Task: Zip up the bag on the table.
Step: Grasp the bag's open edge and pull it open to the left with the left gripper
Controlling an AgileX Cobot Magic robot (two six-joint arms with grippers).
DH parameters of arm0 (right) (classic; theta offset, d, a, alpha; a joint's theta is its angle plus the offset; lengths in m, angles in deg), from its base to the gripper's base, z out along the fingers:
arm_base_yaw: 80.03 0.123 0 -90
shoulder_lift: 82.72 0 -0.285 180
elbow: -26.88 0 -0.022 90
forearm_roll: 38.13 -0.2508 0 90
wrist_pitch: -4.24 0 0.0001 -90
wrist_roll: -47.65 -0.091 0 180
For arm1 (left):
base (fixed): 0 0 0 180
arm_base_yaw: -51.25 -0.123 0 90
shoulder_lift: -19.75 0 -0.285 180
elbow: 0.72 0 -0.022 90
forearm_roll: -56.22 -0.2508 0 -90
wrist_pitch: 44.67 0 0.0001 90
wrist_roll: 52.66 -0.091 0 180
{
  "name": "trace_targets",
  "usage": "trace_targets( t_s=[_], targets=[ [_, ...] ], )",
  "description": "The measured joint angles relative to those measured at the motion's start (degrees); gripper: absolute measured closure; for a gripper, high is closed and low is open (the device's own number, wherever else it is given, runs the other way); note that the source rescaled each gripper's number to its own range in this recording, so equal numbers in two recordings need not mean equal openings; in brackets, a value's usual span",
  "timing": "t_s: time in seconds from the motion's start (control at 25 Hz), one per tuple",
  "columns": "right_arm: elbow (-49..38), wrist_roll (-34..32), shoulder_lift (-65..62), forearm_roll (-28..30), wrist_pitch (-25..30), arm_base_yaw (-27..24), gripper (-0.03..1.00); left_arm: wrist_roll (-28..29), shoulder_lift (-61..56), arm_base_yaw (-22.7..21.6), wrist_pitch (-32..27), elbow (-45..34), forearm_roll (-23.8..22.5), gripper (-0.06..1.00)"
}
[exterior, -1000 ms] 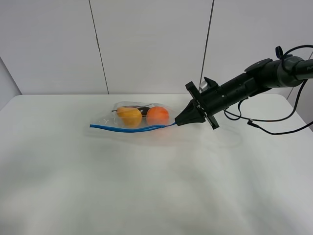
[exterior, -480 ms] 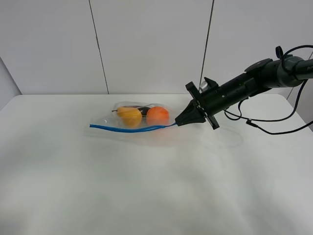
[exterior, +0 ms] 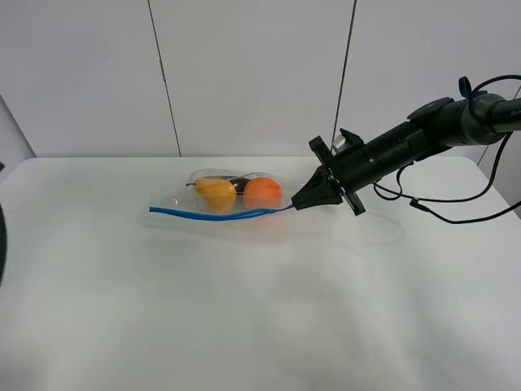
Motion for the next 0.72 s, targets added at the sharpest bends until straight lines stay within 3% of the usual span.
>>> trace_targets(
  t_s=[0.08,0.16,0.32,0.48,0.72],
  targets=[
    [0.0,0.0,0.0,0.0,0.0,0.0,0.97,-12.56,4.8,0.0,3.53,0.0,1.78,-0.05],
    [0.0,0.0,0.0,0.0,0.0,0.0,0.97,-20.85,9.83,0.0,6.76,0.0,6.44,-0.05],
    [0.0,0.0,0.0,0.0,0.0,0.0,0.97,-31.1,18.38,1.97,10.97,0.0,19.16,-0.05],
    [0.0,0.0,0.0,0.0,0.0,0.0,0.97,-37.26,25.2,8.32,12.56,0.0,26.62,-0.05],
    [0.0,0.0,0.0,0.0,0.0,0.0,0.97,-38.43,33.75,21.22,20.69,0.02,33.92,-0.05]
  ],
)
